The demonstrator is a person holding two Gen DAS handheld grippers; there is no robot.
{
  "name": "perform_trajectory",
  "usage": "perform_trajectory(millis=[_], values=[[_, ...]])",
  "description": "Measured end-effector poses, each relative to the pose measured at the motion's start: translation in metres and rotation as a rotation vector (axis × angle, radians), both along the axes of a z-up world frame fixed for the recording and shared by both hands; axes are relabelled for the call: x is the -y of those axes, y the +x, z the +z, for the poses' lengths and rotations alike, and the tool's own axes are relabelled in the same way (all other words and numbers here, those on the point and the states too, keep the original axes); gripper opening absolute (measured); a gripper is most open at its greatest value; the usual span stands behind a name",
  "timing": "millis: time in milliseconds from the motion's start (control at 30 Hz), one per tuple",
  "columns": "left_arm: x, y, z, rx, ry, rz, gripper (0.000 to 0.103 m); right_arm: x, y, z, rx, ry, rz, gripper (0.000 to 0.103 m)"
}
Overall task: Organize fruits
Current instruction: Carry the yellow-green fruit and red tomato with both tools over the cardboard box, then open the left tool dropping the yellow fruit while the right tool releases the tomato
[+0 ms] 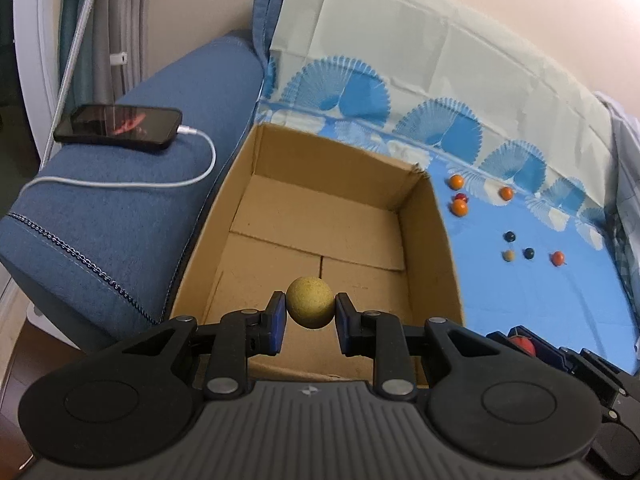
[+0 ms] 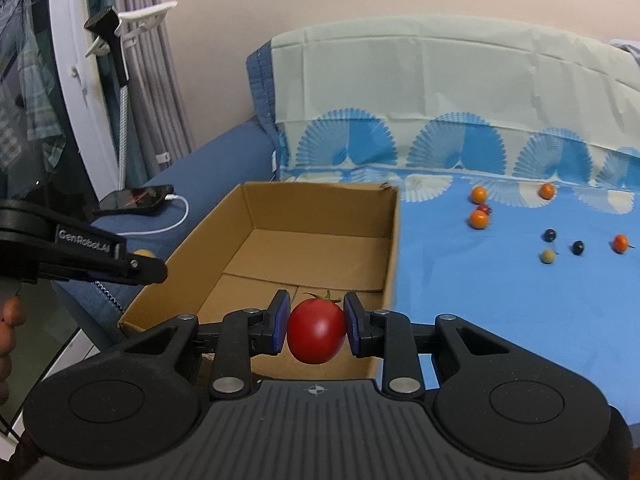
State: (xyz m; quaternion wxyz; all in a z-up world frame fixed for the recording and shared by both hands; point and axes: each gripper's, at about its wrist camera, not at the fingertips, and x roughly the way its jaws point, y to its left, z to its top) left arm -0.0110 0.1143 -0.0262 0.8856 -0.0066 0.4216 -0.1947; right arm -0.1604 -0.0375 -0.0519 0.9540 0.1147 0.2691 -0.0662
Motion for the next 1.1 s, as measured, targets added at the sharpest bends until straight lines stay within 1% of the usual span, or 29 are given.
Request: perform_trajectory(millis=[100,200,367,533,733,867,1100], values=[[0.002,0.016,-0.012,-0.046,0.008,0.006,0.029,-0.002,0.018,-0.006,-0.035,-0.004,0.023,0.03],[0.007,0.028,-0.025,-0.061,0.036,0.009,0.029,-0.003,0.038,-0.015,-0.08,-0.007,0.047,0.03],[0.013,0.05,-0.046,-0.09,0.074,0.012,0.029,-0.005,0.064,-0.03,-0.124,-0.023,0.071,0.03],[0.023,0.072,-0.066,-0.112,0.114,0.01,0.029,-0.005,0.086,-0.047,-0.15,-0.088,0.087,0.03],[0.037,0.089,-0.093,-0.143,0.172,-0.011,0.029,0.001,0.103,-0.065,-0.192,-0.106,0.091,0.03],[0.042,0.097,-0.105,-0.158,0.195,-0.014,0.029,0.001,0.109,-0.075,-0.202,-0.14,0.106,0.03],[0.045,0.105,-0.121,-0.184,0.23,-0.012,0.029,0.004,0.116,-0.087,-0.228,-0.139,0.108,0.03]])
